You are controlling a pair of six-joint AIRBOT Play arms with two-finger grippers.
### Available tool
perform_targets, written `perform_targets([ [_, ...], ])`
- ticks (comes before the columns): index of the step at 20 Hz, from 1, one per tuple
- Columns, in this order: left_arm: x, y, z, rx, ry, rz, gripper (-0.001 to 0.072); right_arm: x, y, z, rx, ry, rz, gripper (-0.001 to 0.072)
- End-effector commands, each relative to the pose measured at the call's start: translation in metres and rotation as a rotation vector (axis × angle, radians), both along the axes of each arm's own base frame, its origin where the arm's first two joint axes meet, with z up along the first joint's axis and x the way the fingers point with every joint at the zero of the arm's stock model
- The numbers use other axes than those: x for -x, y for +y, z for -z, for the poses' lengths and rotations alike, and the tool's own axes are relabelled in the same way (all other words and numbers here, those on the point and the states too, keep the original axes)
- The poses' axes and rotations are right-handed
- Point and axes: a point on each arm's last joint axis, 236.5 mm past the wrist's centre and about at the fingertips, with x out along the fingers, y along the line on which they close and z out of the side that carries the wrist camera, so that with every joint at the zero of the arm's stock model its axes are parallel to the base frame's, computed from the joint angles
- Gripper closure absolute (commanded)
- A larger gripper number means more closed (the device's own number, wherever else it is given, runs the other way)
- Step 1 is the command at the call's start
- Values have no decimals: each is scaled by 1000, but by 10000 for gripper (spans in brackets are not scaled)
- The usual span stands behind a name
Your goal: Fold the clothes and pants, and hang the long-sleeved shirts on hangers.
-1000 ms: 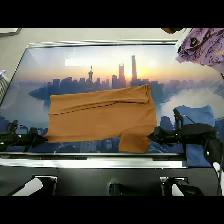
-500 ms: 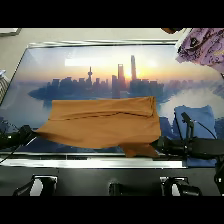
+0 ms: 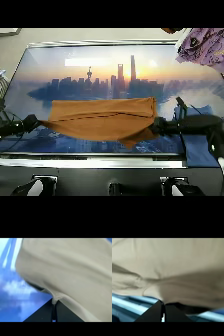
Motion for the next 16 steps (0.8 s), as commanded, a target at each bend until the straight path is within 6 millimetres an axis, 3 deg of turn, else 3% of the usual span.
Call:
perform_targets([
  [1,-47,14,4,-36,-34,-3,695,-60,-6,17,43,2,5,688],
  [8,-124,16,47,-21,41,59,695,-154,-22,34,86,-12,24,688],
  [12,-155,17,63,-31,55,87,695,-182,-32,44,120,-8,52,688],
  [16,-163,10,87,-25,95,112,695,-202,-37,54,124,-19,108,688],
])
